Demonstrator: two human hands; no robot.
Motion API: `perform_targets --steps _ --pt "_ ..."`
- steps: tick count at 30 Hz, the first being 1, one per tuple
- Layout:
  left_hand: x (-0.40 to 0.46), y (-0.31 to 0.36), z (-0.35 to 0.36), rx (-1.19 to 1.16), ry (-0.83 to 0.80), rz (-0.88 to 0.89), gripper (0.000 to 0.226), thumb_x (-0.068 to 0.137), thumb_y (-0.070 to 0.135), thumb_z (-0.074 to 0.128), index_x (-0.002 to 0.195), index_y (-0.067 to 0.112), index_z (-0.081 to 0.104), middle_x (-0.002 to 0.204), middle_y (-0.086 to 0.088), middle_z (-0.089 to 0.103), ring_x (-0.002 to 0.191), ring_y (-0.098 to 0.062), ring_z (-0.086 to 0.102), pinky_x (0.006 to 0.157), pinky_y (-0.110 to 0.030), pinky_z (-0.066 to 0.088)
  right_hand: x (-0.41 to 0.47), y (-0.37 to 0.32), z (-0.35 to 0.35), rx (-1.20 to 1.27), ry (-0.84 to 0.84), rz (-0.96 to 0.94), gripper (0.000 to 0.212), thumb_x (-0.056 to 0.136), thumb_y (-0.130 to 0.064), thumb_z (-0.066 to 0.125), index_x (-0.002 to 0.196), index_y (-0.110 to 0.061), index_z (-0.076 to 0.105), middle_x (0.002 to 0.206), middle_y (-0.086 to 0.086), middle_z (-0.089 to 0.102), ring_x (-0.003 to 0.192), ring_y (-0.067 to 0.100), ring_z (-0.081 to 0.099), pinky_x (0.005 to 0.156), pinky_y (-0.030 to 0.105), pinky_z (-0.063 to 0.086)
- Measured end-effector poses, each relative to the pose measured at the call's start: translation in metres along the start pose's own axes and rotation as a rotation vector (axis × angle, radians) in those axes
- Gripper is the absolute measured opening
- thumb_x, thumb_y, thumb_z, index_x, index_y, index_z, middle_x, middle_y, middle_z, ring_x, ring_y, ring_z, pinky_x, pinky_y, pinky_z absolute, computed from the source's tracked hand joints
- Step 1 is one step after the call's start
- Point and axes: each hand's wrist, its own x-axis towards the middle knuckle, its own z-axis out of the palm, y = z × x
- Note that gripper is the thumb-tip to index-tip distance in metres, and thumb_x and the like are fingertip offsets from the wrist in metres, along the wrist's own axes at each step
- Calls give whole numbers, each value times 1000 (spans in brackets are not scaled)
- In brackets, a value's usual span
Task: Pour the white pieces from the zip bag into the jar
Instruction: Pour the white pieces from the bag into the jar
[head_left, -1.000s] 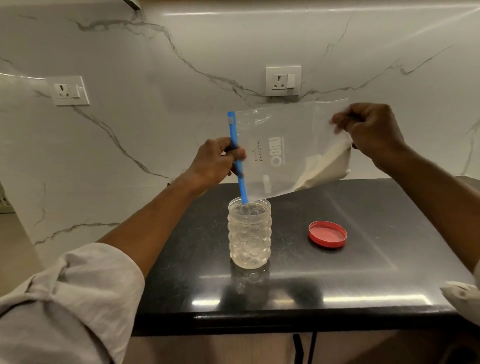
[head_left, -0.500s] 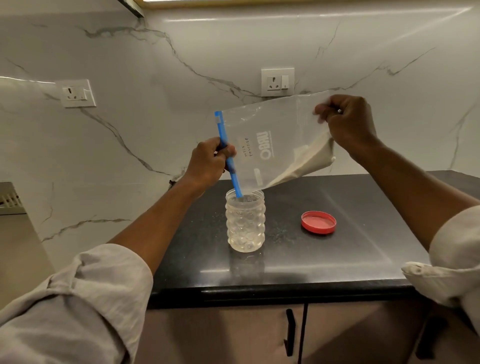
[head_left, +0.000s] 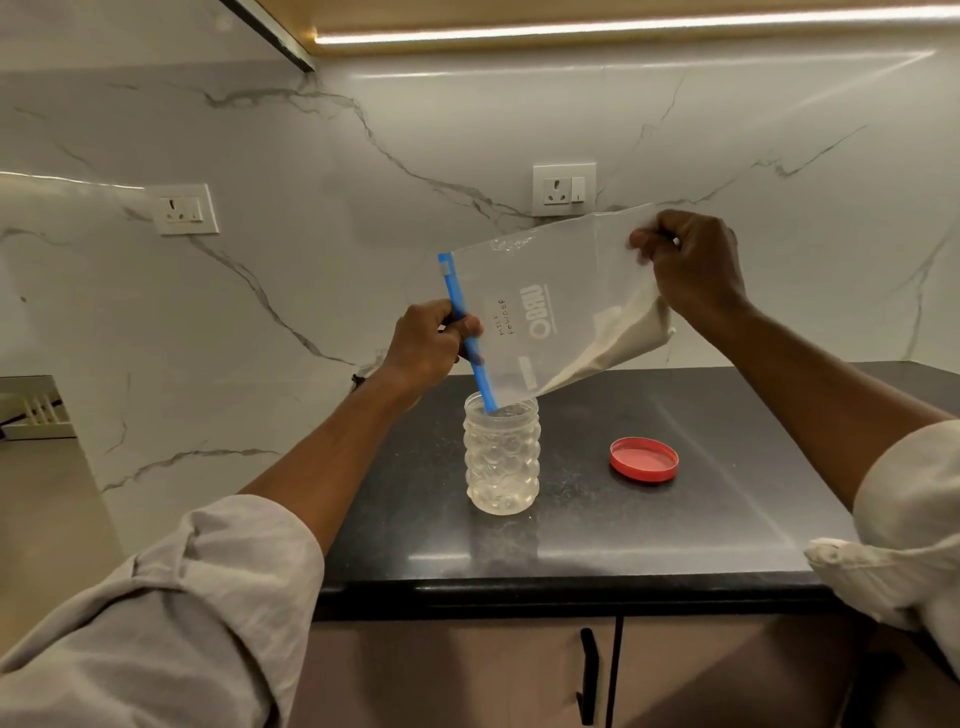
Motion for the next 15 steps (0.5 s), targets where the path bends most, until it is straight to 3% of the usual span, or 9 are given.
perform_targets --steps 3,6,11,15 --pt "1 -2 -1 -6 6 -4 8 95 14 62 93 6 65 86 1 68 60 -10 70 58 -13 52 2 -2 1 -16 -28 -14 19 91 -13 58 85 -17 75 82 -2 71 81 10 62 80 27 49" --pt "4 -5 -1 -7 16 5 7 95 15 63 89 12 64 85 2 68 62 -13 71 62 -18 56 7 -7 1 -23 2 -25 20 91 -15 58 78 -23 71 73 -12 64 67 -3 55 73 23 45" --pt "5 -6 -2 -14 3 35 11 95 14 62 85 17 64 86 4 67 62 -8 71 58 -13 53 11 -8 0 -28 10 -39 20 93 -17 57 85 -21 75 77 -6 69 74 6 60 76 24 47" --pt "3 -5 -3 -26 -10 43 11 94 14 63 84 20 64 87 6 67 64 -7 71 59 -14 54 15 -8 -2 -52 -28 -48 19 94 -17 58 86 -23 74 78 -8 68 72 -1 56 78 22 46"
